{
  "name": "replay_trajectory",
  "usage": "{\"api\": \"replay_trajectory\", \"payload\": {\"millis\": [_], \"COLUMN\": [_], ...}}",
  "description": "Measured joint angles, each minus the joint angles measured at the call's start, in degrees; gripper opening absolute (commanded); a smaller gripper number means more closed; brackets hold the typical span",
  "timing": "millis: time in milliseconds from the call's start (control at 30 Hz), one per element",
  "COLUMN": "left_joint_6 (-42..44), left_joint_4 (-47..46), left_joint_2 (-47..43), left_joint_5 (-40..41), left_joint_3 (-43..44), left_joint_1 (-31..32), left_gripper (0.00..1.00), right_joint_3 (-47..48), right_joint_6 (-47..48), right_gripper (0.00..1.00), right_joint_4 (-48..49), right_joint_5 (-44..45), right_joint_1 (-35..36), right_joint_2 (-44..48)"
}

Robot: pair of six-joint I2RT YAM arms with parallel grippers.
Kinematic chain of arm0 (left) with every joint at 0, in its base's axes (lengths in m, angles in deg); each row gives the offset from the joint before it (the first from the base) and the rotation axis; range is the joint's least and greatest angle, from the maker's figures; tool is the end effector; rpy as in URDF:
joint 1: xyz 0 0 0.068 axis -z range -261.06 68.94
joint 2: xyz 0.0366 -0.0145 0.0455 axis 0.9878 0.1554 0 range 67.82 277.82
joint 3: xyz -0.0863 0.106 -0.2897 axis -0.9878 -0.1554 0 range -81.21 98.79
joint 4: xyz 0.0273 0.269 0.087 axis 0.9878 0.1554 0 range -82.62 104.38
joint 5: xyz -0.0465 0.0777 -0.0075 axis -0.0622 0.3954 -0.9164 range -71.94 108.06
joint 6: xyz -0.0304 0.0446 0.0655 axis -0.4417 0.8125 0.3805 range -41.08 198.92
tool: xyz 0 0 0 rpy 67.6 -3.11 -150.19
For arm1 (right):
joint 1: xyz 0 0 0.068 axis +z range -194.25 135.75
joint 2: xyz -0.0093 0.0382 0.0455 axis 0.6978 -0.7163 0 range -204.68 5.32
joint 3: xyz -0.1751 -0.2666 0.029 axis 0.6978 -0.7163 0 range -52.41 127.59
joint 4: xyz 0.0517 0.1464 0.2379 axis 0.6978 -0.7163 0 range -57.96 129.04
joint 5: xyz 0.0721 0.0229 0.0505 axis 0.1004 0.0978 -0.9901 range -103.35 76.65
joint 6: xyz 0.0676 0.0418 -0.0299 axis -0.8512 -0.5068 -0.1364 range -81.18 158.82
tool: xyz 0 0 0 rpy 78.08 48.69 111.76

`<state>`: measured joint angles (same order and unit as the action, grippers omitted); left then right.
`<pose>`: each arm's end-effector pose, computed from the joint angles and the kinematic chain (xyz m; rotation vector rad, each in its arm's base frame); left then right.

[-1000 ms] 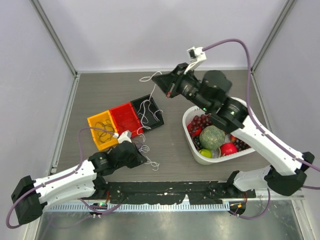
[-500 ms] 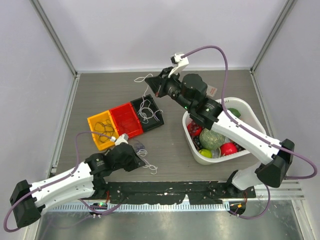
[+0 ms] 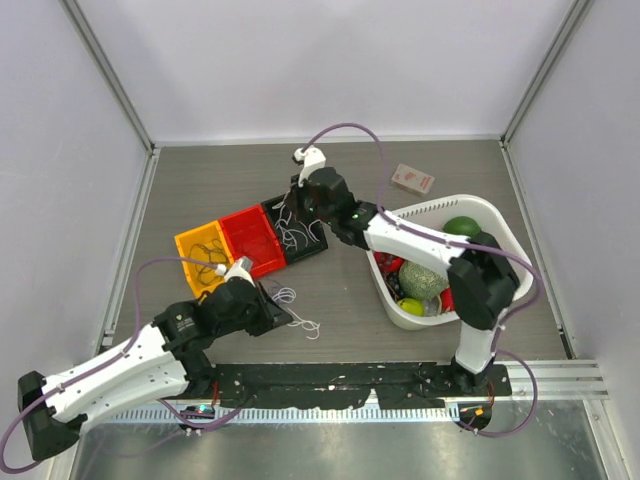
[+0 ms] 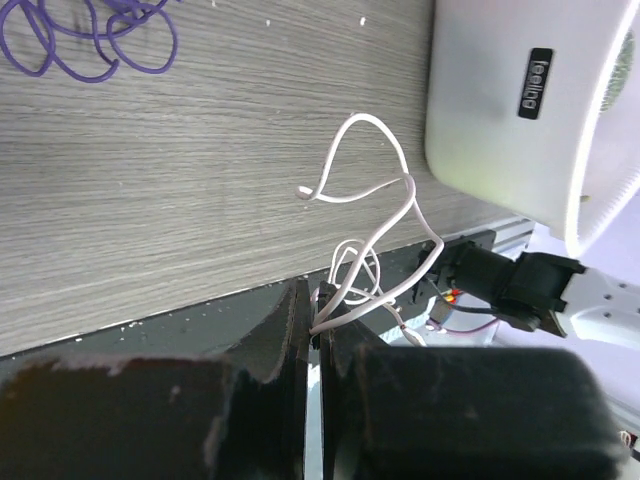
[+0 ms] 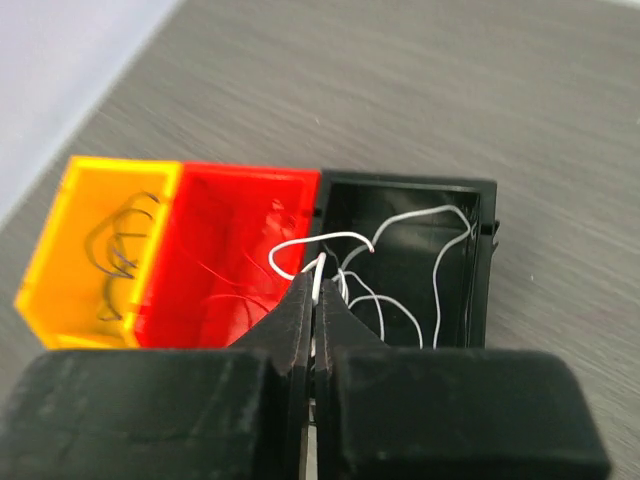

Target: Untangle the cables

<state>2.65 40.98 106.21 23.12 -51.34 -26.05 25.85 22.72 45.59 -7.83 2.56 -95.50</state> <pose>0.0970 -0.1270 0.2278 -0.5190 2.4941 -0.9837 0.3425 0.3543 0.3321 -0.4370 1.8525 0.6696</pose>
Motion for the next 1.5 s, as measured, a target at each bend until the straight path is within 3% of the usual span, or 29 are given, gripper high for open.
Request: {"api": "replay_trajectory", "payload": {"millis": [200, 333, 400, 533, 600, 833, 1000, 1233, 1367, 1500], "left_joint_6": [-0.1, -0.4, -0.5, -0.1, 0.2, 1.9, 5.0, 11.0, 14.6, 17.0], "left_joint_4": [3.2, 7.5, 9.3, 12.8, 14.4, 16.5, 15.3, 12.2, 12.3, 12.7], "left_joint_2": [-2.8, -5.8, -6.9, -8.4, -7.9, -2.2, 3.0, 10.4, 18.5, 27.8], "left_joint_5": [0.9, 3.3, 4.7, 7.3, 8.2, 9.4, 6.1, -4.3, -9.1, -10.8], "left_joint_3": [3.1, 5.1, 6.6, 10.1, 11.4, 13.3, 14.3, 16.2, 22.8, 30.6], "left_joint_1": [0.0, 0.0, 0.0, 0.0, 0.0, -0.7, -6.4, -22.6, -29.6, -32.6], "left_gripper": [0.01, 0.01, 0.0, 0.0, 0.0, 0.0, 0.0, 0.0, 0.0, 0.0], "right_joint_3": [11.3, 14.4, 17.1, 25.2, 27.9, 34.7, 29.0, 13.8, 3.0, -4.1], "right_joint_6": [1.0, 0.7, 0.5, 0.4, 0.3, 0.5, 0.1, -1.1, -2.8, -5.4], "right_gripper": [0.02, 0.1, 0.2, 0.5, 0.59, 0.69, 0.71, 0.7, 0.69, 0.69], "right_joint_4": [-11.4, -19.0, -23.0, -30.1, -32.9, -40.8, -43.3, -43.8, -43.7, -44.0], "right_joint_5": [-1.2, -1.1, -1.0, -1.2, -1.4, -1.3, -2.2, -3.7, -4.2, -4.4], "right_joint_1": [0.0, 0.0, 0.0, 0.0, 0.0, 0.0, -0.1, 0.0, 0.0, 0.0], "right_joint_2": [-12.1, -14.4, -15.6, -19.1, -19.7, -18.9, -11.5, 6.2, 17.8, 28.1]}}
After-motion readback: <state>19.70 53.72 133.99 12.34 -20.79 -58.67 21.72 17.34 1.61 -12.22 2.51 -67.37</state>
